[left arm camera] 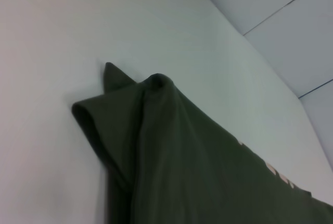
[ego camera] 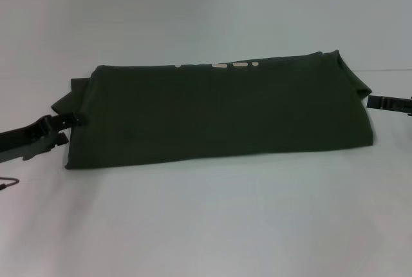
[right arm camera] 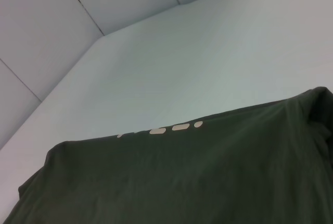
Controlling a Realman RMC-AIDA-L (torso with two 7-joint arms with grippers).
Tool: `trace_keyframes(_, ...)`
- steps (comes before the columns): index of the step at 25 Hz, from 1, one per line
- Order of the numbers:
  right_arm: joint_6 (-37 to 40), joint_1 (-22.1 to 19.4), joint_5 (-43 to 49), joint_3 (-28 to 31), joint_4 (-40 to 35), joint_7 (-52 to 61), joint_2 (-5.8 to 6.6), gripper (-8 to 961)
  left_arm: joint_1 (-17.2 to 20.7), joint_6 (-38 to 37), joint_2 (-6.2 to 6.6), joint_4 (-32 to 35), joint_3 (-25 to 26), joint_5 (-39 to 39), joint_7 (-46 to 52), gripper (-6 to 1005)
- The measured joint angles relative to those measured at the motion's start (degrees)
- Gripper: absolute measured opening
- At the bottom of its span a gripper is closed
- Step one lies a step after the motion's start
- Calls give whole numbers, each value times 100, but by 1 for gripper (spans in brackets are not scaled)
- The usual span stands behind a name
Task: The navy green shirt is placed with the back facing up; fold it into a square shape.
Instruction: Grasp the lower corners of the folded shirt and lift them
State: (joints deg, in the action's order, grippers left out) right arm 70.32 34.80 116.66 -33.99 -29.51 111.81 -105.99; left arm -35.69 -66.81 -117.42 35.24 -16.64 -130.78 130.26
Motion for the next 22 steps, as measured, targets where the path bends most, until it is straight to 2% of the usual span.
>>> trace_keyframes(13,-107,18,85,-2,59,-23,0,872,14,-73,15,-10,124,-426,161,801)
trace_keyframes(22,-328,42,251,1,70,8,-1,871,-128,327,66,-300,9,-434,74,801)
